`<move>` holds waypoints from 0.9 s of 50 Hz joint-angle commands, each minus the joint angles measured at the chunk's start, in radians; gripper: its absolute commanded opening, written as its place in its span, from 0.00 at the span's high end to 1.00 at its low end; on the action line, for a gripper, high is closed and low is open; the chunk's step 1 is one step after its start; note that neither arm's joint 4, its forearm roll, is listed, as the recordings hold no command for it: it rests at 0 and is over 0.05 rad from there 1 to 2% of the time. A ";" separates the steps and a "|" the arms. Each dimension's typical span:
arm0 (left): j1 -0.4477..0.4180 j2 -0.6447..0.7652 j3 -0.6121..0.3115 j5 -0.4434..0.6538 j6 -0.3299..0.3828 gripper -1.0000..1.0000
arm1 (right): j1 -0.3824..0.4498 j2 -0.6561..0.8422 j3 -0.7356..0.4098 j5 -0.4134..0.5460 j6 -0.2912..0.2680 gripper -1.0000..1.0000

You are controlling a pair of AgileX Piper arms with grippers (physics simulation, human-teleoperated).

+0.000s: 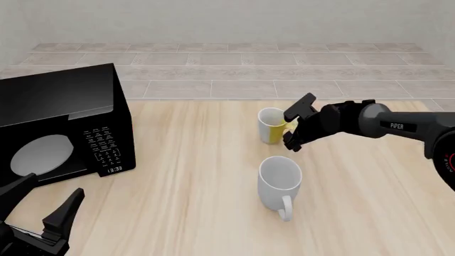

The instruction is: Put the yellow and white mug to the front of the white mug.

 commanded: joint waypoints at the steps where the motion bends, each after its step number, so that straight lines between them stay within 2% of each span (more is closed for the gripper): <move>1: 0.000 0.000 0.000 0.000 0.000 0.00 | -0.003 -0.097 0.050 0.018 0.000 0.00; 7: 0.000 0.000 0.000 0.000 0.000 0.00 | -0.007 -0.166 0.089 0.027 0.002 0.00; 9: 0.000 0.000 0.000 0.000 0.000 0.00 | 0.015 -0.210 0.114 0.019 0.028 0.00; 16: 0.000 0.000 0.000 0.000 0.000 0.00 | 0.038 -0.324 0.198 0.005 0.054 0.00; 24: 0.000 0.000 0.000 0.000 0.000 0.00 | 0.048 -0.469 0.323 -0.054 0.088 0.00; 27: 0.000 0.000 0.000 0.000 0.000 0.00 | 0.064 -0.537 0.369 -0.077 0.127 0.00; 36: 0.000 0.000 0.000 0.000 0.000 0.00 | 0.062 -0.689 0.488 -0.153 0.176 0.00; 45: 0.000 0.000 0.000 0.000 0.000 0.00 | 0.030 -0.760 0.534 -0.179 0.163 0.00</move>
